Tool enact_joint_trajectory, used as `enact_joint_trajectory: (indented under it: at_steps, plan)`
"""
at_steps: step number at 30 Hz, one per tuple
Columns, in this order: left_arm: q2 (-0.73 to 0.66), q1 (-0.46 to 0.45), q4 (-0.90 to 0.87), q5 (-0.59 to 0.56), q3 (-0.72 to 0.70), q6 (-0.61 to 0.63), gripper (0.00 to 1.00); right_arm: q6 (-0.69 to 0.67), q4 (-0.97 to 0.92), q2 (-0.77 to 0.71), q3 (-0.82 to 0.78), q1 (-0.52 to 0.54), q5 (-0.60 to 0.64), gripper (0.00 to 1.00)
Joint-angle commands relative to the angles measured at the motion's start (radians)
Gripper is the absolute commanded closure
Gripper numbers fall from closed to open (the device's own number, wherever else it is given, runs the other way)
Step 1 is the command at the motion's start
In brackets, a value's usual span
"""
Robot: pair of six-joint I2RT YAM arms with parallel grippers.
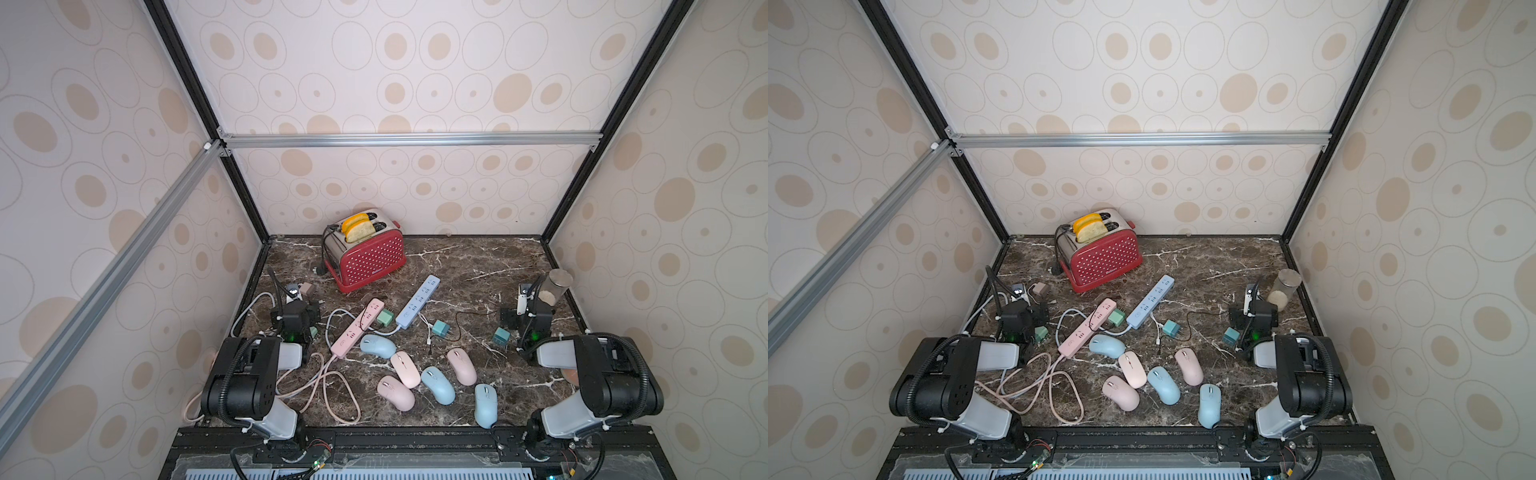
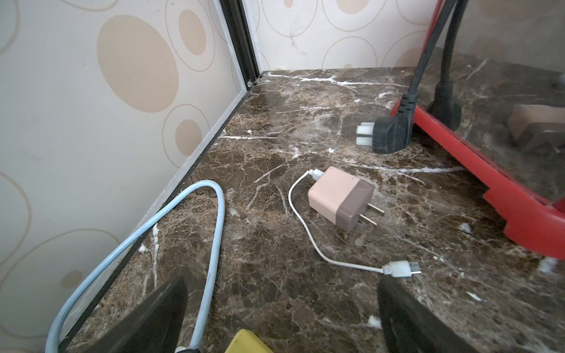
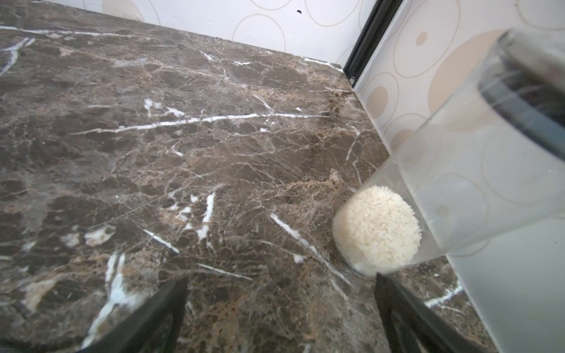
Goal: Unplug the wireless mouse
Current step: Reset both arms
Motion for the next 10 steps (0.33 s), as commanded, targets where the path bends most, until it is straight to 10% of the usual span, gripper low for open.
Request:
enact_joint_trajectory:
  at_steps: [1, 10]
  plan:
    - [-0.011, 0.000, 0.029, -0.008, 0.023, -0.007, 0.01, 0.005, 0.010, -0.010, 0.012, -0.003, -0.008, 0.00]
    - [-0.012, -0.001, 0.028, -0.010, 0.022, -0.005, 0.01, 0.004, 0.009, -0.013, 0.011, -0.004, -0.010, 0.00]
